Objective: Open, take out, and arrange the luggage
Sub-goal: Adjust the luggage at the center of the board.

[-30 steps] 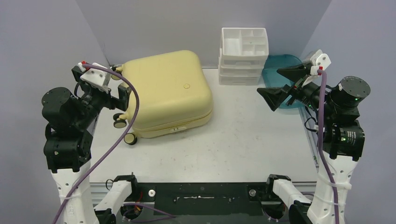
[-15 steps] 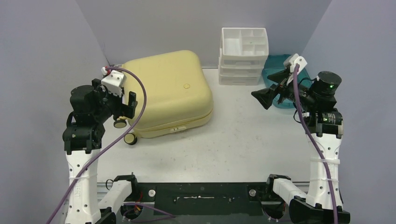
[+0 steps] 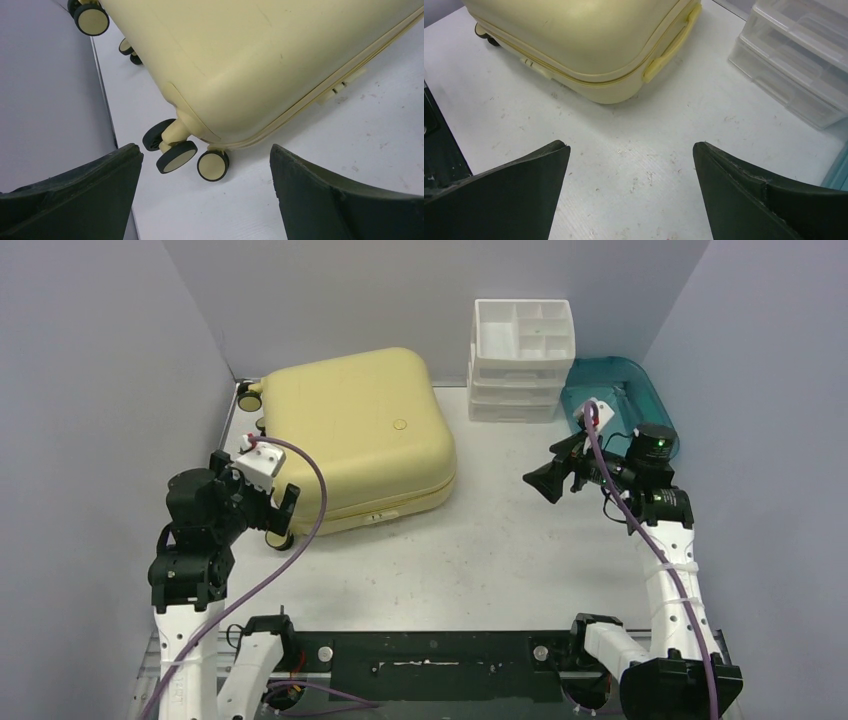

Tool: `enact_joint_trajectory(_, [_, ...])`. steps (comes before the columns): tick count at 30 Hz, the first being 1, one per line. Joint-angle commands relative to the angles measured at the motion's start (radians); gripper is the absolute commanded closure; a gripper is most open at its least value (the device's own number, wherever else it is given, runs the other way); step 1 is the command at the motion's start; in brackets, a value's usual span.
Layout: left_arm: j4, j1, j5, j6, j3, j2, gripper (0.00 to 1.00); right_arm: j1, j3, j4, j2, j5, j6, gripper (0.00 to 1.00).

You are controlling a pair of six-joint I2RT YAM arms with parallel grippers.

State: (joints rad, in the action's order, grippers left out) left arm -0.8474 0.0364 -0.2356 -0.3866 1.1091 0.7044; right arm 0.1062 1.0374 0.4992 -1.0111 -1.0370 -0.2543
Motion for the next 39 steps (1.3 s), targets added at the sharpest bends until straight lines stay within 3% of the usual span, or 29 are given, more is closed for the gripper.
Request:
enact_joint_trajectory(1, [0.009, 0.006, 0.02, -0.044, -0.007, 0.028, 0.03, -0.024, -0.014, -0.098, 0.02, -0.03, -0.052, 0.0])
enact_joint_trajectory(9, [-0.01, 0.007, 0.038, -0.107, 0.033, 0.136, 0.03, -0.082, -0.065, -0.115, -0.026, 0.05, -0.105, 0.0])
enact_joint_trajectory(19, [0.028, 0.006, 0.08, -0.136, -0.03, 0.168, 0.03, -0.19, -0.085, -0.13, -0.112, 0.132, -0.128, 0.0])
enact_joint_trajectory(31, [-0.015, 0.007, -0.019, -0.255, -0.045, 0.23, 0.03, -0.213, -0.099, -0.143, -0.146, 0.14, -0.132, 0.0])
enact_joint_trajectory(39, [-0.027, 0.008, -0.015, -0.306, -0.079, 0.261, 0.12, -0.212, -0.103, -0.144, -0.161, 0.133, -0.137, 0.0])
